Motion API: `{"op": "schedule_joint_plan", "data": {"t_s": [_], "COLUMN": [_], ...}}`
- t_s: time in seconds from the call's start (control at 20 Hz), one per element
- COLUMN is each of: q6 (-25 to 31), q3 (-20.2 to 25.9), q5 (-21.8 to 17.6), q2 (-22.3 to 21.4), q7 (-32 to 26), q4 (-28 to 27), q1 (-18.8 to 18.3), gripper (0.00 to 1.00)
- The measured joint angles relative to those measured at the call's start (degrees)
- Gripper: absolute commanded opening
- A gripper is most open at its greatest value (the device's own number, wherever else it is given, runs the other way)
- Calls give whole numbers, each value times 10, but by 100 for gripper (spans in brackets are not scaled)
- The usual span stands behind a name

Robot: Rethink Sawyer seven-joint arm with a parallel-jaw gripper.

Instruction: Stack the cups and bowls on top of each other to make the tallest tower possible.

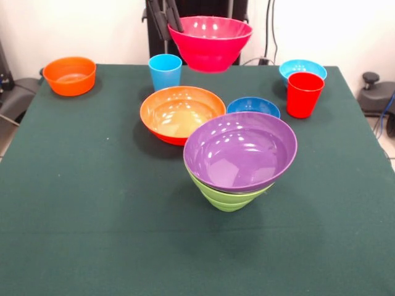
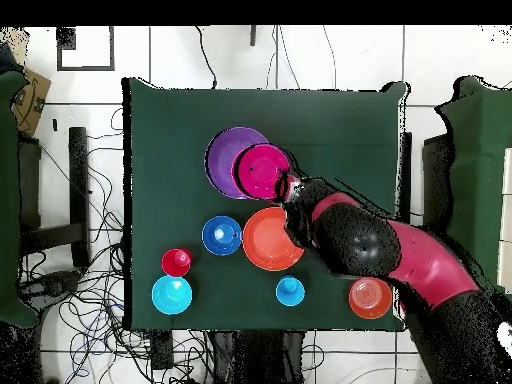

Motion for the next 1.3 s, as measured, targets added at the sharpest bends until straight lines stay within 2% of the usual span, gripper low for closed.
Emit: {"op": "schedule_joint_plan", "data": {"t_s": [0.15, 0.4, 0.6, 0.85, 1.3], "q6": [0, -1, -6, -13, -15], "q3": [0, -6, -28, -44, -62], "q5": [-2, -28, -68, -102, -132], "q2": [7, 25, 53, 76, 81], "q7": [0, 0, 0, 0, 0], "q4": [0, 0, 0, 0, 0], "q1": [2, 20, 54, 78, 83], "gripper": [0, 0, 0, 0, 0]}}
